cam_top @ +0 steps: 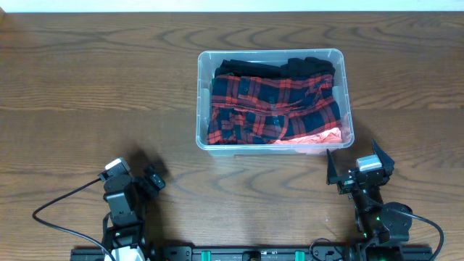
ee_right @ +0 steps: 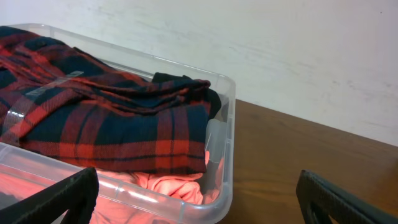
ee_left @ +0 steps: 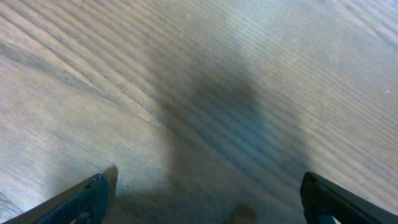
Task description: Pack container
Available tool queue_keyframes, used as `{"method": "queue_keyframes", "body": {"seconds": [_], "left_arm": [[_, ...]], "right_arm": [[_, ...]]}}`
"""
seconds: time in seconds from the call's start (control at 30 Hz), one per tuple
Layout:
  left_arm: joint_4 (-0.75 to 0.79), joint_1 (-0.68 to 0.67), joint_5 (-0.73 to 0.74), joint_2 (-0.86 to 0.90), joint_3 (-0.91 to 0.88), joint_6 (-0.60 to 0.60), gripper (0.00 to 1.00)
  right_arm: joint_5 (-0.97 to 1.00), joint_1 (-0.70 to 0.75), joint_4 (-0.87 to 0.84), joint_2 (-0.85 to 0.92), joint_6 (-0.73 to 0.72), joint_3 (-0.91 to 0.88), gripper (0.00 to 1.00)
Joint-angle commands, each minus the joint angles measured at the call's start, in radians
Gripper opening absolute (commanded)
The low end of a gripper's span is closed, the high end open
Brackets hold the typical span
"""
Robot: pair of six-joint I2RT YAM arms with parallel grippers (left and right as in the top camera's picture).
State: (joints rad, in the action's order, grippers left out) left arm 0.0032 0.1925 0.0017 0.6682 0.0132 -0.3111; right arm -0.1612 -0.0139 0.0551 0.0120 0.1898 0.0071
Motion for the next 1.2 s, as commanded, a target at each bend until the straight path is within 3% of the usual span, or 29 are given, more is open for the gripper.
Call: {"method": "queue_keyframes", "body": {"seconds": [0.0,0.3,0.53,0.77,1.17], "left_arm": [[-0.003,-0.002,0.011,-0.029,-0.009,-0.002,0.98],[-0.073,-0.005,0.014,-0.197,-0.009,-0.002,0.98],[-0.074,-0.088,0.014,-0.331,-0.009,0.007,0.98],[-0.074,-0.189,0.014,-0.455,-0.009,0.145,0.98],[-0.074,-0.198,0.013,-0.623,-0.009,0.374,0.98]], "right_arm": [[-0.008,0.008,0.002,-0.006,0.013,-0.002,0.99],[-0.008,0.008,0.002,-0.006,0.013,-0.002,0.99],[-0.008,0.008,0.002,-0.006,0.013,-0.002,0.99],[-0.008,0.008,0.002,-0.006,0.014,-0.002,0.99],[-0.008,0.008,0.002,-0.006,0.013,-0.002,0.99]]}}
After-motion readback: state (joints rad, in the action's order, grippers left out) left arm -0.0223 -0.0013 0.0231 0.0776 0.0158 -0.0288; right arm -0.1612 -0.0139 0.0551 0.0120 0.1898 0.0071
